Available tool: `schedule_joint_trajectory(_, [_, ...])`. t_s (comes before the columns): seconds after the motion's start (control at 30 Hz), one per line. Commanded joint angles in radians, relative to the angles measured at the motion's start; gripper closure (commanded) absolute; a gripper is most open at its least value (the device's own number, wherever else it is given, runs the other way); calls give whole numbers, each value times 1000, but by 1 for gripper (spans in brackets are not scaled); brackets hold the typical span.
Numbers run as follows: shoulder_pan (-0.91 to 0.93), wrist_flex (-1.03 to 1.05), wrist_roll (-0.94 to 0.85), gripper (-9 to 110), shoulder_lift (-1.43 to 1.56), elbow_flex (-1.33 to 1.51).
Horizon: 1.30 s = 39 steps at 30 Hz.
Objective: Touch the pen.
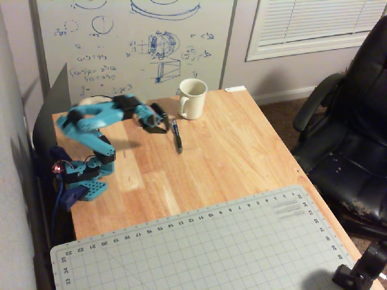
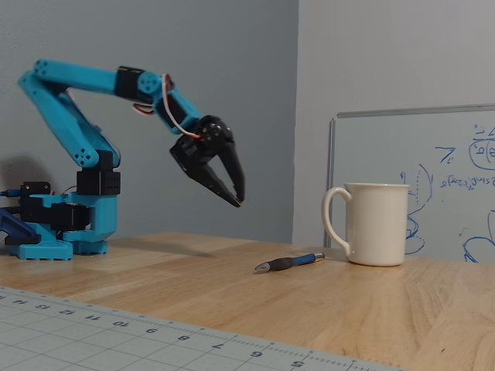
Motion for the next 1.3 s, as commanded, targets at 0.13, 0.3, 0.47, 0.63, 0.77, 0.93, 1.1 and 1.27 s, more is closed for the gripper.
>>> schedule_joint_trajectory(0.13, [43, -35, -5, 101, -387, -416])
schedule_joint_trajectory(0.3, [44, -29, -5, 101, -535, -551])
schedule_joint_trajectory(0.47, [44, -26, -5, 101, -640, -589])
schedule_joint_trajectory(0.63, [43, -26, -5, 101, -678, -588])
schedule_joint_trajectory(0.77, [35, -26, -5, 101, -689, -586])
schedule_joint_trajectory(0.93, [32, -25, -3, 101, -704, -581])
schedule_joint_trajectory(1.1, [31, -25, -3, 101, -736, -583])
schedule_joint_trajectory(1.27, [29, -25, -3, 101, -736, -583])
